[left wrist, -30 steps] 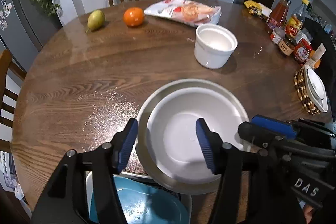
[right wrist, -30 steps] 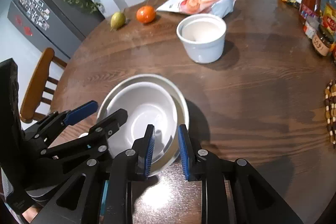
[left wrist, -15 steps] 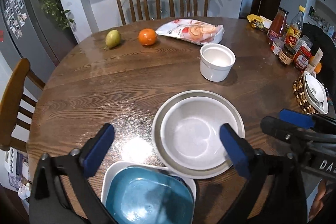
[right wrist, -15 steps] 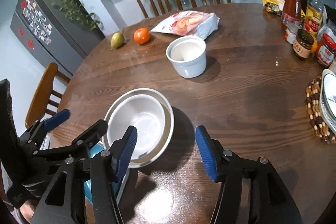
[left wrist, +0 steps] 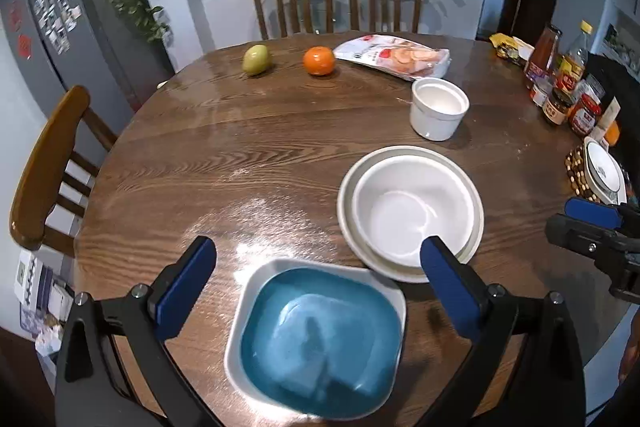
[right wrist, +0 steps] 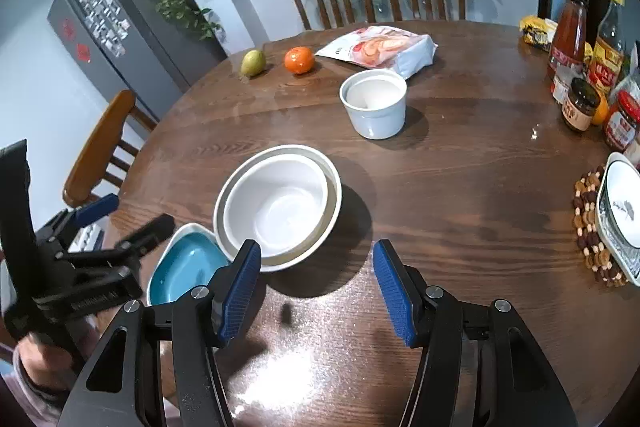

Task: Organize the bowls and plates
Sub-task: 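Open the left tool to release the bowl and lift away, then move the left tool toward the small white ramekin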

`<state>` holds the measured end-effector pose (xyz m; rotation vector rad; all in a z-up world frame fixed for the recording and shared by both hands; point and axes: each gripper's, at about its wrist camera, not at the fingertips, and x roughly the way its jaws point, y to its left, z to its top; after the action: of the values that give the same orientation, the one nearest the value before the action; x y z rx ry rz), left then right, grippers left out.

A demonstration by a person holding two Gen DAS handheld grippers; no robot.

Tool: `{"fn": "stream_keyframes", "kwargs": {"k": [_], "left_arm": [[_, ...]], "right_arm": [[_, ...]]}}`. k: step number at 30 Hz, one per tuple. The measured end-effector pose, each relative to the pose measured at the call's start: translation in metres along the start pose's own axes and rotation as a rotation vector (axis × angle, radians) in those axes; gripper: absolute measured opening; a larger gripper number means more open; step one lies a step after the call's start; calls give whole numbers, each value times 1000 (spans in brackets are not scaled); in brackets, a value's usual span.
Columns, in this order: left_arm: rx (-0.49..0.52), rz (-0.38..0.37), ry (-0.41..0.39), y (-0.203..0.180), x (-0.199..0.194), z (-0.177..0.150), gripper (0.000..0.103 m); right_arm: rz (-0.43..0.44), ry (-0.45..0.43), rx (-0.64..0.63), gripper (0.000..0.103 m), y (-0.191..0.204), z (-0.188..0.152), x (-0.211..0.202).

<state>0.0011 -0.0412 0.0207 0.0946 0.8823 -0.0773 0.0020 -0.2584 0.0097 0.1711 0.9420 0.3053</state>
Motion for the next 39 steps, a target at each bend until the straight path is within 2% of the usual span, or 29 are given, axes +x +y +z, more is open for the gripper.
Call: {"fn": "stream_keyframes", "kwargs": {"k": [13, 25, 34, 39], "left_arm": [[-53, 30, -37, -4, -20, 2, 102], [-70, 82, -113, -30, -33, 25, 102], [-33, 108, -147, -53, -39, 40, 102], [-4, 112, -197, -63, -51, 58, 102]], "right_arm": [[41, -41, -54, 59, -5, 14, -20], [44, -69, -109, 59, -30, 33, -34], [65, -92, -109, 59, -51, 46, -40], [51, -127, -99, 59, -62, 59, -50]]}}
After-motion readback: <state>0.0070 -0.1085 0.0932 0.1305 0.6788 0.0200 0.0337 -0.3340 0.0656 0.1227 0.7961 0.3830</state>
